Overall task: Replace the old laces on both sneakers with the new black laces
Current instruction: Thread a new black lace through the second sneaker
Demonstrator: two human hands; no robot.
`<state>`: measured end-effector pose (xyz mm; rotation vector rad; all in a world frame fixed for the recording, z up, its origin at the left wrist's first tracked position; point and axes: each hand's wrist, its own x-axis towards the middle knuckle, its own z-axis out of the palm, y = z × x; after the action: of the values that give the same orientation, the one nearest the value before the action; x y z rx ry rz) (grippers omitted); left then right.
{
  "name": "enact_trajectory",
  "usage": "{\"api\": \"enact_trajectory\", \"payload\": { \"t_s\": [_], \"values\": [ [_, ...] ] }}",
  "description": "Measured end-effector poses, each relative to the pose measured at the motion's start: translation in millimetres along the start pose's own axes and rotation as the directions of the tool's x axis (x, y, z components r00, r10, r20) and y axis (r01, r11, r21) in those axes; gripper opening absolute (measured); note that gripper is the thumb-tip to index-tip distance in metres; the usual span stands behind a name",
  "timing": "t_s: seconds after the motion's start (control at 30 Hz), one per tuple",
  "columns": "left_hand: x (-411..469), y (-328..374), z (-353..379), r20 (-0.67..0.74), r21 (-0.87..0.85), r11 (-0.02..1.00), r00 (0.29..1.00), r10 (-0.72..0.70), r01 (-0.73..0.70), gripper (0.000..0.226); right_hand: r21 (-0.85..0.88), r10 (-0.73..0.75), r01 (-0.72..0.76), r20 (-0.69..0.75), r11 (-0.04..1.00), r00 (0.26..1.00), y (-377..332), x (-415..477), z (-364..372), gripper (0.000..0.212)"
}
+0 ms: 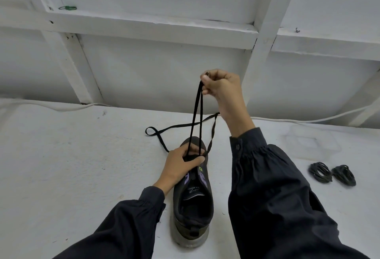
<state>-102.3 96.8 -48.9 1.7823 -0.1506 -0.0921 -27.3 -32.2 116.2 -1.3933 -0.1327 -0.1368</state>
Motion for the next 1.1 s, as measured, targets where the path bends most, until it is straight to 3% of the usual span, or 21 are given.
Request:
{"api": "enact_trajectory", "payload": {
  "t_s": [0.07,0.13,0.2,0.27,0.33,0.37,0.43,0.57,0.7,0.87,1.1],
  "values": [
    [1.3,1.9,2.0,-0.009,0.009,1.000,1.000,-0.021,0.021,0.008,0.061,0.027,-0.025,-0.040,0.998,0.999,11.6,1.8,-1.9,0.014],
    [2.8,2.1,3.5,-0.016,0.047,0.999,1.000,-0.020,0.021,0.015,0.018,0.067,-0.066,-0.046,0.998,0.997,29.3,3.6,-7.9,0.010],
    [4.5,-0.3,5.1,-0.024,0.047,0.999,0.999,-0.021,0.022,0.026,-0.147,0.169,-0.171,-0.032,0.974,0.985,46.5,4.6,-22.1,0.036],
    [5.8,-3.3,5.2,-0.040,0.040,0.999,0.999,-0.010,0.012,0.053,-0.445,0.279,-0.272,-0.053,0.853,0.959,56.4,-1.5,-39.0,0.050],
    [6.8,-6.8,4.9,-0.036,0.044,0.999,0.999,0.000,0.001,0.070,-0.742,0.407,-0.285,-0.018,0.606,0.913,62.3,-15.6,-51.0,0.042],
    [6.9,-7.7,4.7,-0.036,0.045,0.999,0.999,-0.002,0.003,0.071,-0.819,0.485,-0.269,0.012,0.507,0.874,66.6,-24.5,-53.6,0.047],
    [7.2,-6.6,4.8,-0.041,0.060,0.998,0.999,-0.018,0.020,0.061,-0.853,0.546,-0.243,0.057,0.462,0.836,76.2,-41.2,-52.4,0.058],
    [7.8,-4.1,6.8,-0.060,0.084,0.996,0.998,-0.025,0.030,0.014,-0.798,0.389,-0.192,0.057,0.572,0.919,97.0,-60.9,-32.1,0.039],
    [7.7,-5.6,6.5,-0.044,0.064,0.998,0.999,0.001,0.002,0.009,-0.762,0.224,-0.144,0.002,0.632,0.975,105.1,-63.3,-18.2,0.016],
    [7.1,-4.6,6.4,-0.051,0.055,0.998,0.999,-0.009,0.012,0.004,-0.493,0.175,-0.174,-0.043,0.853,0.984,93.7,-62.5,-13.1,0.021],
    [4.8,-4.3,7.2,-0.041,0.004,1.000,0.999,-0.022,0.023,0.006,-0.232,0.108,-0.128,-0.095,0.964,0.990,47.7,-31.2,-3.8,0.020]
  ]
}}
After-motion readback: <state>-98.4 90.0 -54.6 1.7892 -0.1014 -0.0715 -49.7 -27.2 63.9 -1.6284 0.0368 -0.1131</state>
